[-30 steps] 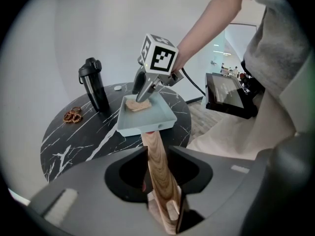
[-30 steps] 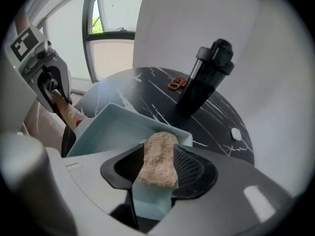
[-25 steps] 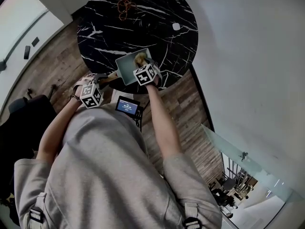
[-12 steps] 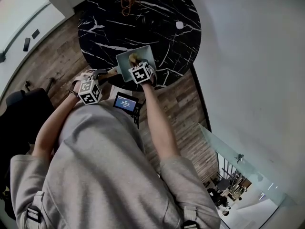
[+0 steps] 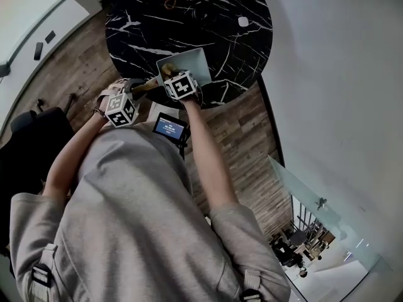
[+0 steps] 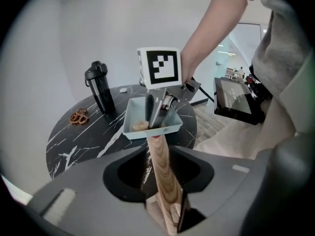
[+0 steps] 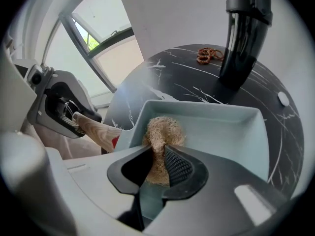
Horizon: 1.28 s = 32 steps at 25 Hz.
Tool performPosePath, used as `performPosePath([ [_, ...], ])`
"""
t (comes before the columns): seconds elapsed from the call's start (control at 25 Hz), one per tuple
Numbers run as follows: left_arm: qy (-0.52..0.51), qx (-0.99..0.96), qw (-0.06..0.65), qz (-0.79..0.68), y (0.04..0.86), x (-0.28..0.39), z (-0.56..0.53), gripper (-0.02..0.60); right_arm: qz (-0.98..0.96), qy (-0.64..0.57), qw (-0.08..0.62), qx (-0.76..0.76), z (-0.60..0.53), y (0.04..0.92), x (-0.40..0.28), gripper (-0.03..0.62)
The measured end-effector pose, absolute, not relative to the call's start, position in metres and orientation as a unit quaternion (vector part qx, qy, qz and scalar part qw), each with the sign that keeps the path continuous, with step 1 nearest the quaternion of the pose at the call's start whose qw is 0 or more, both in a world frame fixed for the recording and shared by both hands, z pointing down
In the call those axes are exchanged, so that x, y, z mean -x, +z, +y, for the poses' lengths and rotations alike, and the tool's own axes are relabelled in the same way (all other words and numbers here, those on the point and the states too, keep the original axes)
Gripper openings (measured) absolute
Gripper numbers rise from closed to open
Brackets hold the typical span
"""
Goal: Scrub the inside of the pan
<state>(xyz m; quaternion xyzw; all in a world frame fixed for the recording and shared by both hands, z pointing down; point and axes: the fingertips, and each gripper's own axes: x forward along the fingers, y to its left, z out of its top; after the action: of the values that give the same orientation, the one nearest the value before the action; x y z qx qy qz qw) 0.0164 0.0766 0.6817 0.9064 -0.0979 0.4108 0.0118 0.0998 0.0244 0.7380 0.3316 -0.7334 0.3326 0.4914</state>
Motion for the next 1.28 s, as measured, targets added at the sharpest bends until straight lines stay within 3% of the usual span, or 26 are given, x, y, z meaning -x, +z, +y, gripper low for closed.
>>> performPosePath([
  [0.08,0.414,-0.904,0.032,-0.098,0.687,-0.010,0.077,0.173,-0.735,0.335,0.483,-0.339,0.023,0.737,-0.099,0.087],
  [0.2,0.441,-0.892,0.052,-0.079,0.700,-0.003,0.089,0.186,-0.735,0.354,0.461,-0.348,0.024,0.736,-0.099,0.087],
  [0.28,0.459,-0.884,0.048,-0.079,0.707,0.000,0.092,0.181,-0.737,0.377,0.442,-0.345,0.025,0.736,-0.096,0.087],
  [0.32,0.464,-0.881,0.048,-0.082,0.708,0.002,0.090,0.150,-0.739,0.383,0.436,-0.344,0.025,0.737,-0.093,0.086],
  [0.6,0.481,-0.871,0.036,-0.098,0.711,0.004,0.087,0.140,-0.742,0.402,0.418,-0.336,0.029,0.736,-0.089,0.083],
  [0.96,0.479,-0.871,0.040,-0.100,0.711,0.007,0.089,0.137,-0.781,0.499,0.268,-0.264,0.042,0.685,-0.083,0.087],
  [1.04,0.478,-0.872,0.041,-0.101,0.711,0.006,0.089,0.137,-0.778,0.465,0.290,-0.307,0.030,0.681,-0.109,0.089],
  [1.28,0.467,-0.876,0.056,-0.111,0.711,0.006,0.087,0.137,-0.717,0.335,0.460,-0.403,0.001,0.701,-0.195,0.089],
])
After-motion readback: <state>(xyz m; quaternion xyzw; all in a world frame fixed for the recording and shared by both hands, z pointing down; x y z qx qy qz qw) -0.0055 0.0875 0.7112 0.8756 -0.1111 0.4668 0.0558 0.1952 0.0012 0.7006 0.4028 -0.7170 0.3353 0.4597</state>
